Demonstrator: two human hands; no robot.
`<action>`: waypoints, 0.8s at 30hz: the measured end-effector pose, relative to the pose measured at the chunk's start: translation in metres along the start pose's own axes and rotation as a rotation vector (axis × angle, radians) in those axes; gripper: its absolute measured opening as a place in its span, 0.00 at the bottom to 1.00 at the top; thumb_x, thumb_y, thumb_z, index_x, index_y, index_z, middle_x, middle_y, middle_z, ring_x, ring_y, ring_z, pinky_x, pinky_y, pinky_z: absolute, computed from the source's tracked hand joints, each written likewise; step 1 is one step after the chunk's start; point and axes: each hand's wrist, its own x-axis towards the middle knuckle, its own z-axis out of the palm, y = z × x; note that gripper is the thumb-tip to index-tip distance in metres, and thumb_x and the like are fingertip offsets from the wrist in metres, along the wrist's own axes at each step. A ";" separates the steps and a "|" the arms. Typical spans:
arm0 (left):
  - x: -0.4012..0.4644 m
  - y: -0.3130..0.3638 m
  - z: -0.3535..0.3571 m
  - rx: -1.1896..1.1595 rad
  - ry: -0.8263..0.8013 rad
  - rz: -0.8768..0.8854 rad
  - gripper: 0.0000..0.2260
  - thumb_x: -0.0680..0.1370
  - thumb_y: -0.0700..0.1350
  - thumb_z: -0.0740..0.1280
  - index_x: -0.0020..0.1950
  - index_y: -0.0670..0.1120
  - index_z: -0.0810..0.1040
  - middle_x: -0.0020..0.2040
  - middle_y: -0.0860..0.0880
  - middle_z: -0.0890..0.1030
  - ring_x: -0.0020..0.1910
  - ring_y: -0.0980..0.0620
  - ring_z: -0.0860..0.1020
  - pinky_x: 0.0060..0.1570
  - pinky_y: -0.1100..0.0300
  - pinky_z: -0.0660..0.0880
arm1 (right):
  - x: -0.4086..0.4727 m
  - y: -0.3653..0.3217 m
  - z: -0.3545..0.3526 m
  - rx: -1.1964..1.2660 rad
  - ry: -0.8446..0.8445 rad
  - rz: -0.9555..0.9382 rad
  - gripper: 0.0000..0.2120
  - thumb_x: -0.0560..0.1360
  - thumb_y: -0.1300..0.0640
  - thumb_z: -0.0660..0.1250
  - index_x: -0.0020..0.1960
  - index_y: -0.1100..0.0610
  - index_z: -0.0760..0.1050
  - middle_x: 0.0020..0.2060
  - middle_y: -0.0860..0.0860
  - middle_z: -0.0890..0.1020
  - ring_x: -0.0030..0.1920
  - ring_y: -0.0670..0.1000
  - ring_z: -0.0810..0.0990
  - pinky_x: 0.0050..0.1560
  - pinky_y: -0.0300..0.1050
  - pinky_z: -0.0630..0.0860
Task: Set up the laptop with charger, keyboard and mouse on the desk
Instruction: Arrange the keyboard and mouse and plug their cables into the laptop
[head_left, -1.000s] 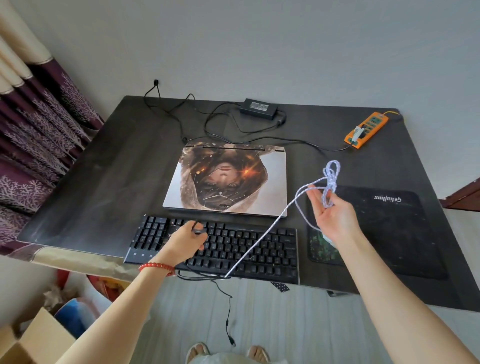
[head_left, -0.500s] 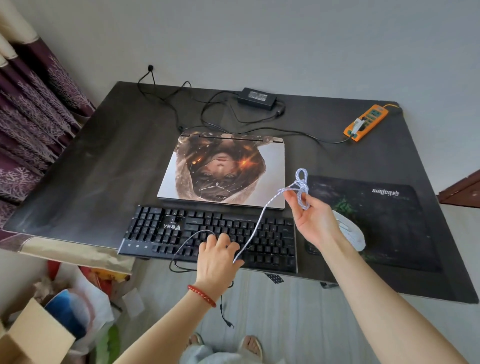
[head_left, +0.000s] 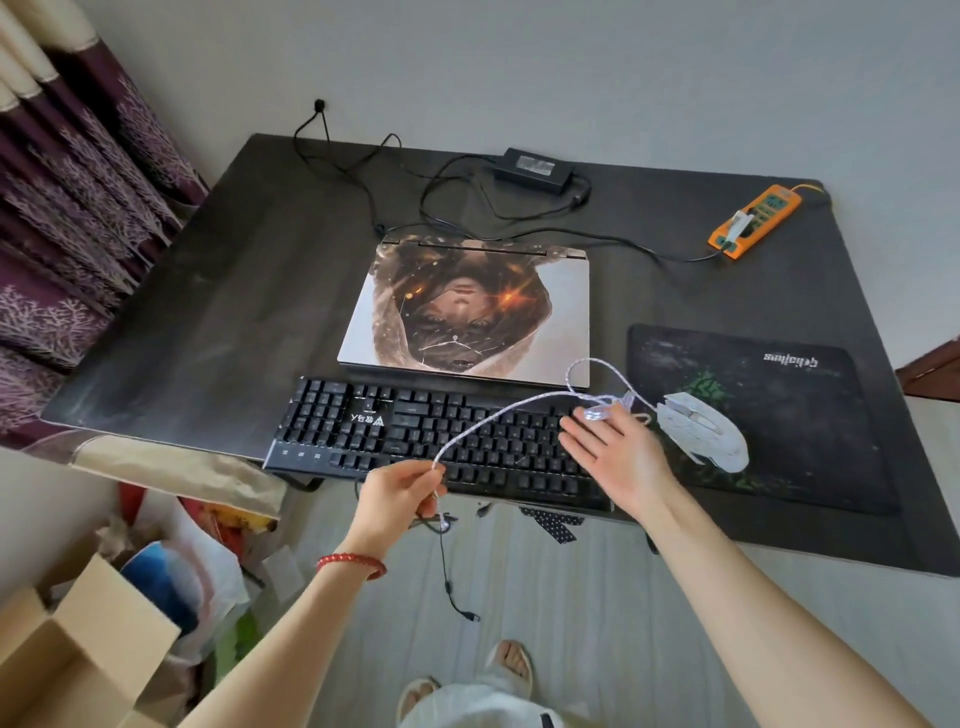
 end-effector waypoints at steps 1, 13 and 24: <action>-0.001 0.005 -0.003 -0.131 -0.049 -0.041 0.08 0.76 0.38 0.66 0.37 0.43 0.80 0.28 0.51 0.81 0.27 0.55 0.76 0.33 0.66 0.76 | -0.002 0.008 0.002 -0.067 0.013 -0.004 0.10 0.81 0.57 0.55 0.47 0.62 0.71 0.55 0.59 0.76 0.58 0.61 0.75 0.52 0.53 0.76; -0.020 0.037 -0.027 -0.532 -0.267 -0.081 0.04 0.77 0.36 0.64 0.46 0.39 0.79 0.35 0.46 0.80 0.27 0.57 0.74 0.33 0.67 0.75 | -0.055 0.099 0.037 -1.165 -0.429 -0.055 0.03 0.76 0.60 0.65 0.46 0.54 0.77 0.33 0.44 0.79 0.31 0.34 0.74 0.32 0.27 0.65; -0.013 -0.005 -0.072 0.121 0.108 -0.095 0.22 0.77 0.41 0.63 0.71 0.45 0.64 0.65 0.42 0.72 0.50 0.43 0.77 0.48 0.53 0.74 | -0.065 0.008 0.034 -0.247 0.224 -0.683 0.09 0.79 0.62 0.57 0.40 0.55 0.68 0.37 0.57 0.80 0.32 0.50 0.82 0.41 0.41 0.80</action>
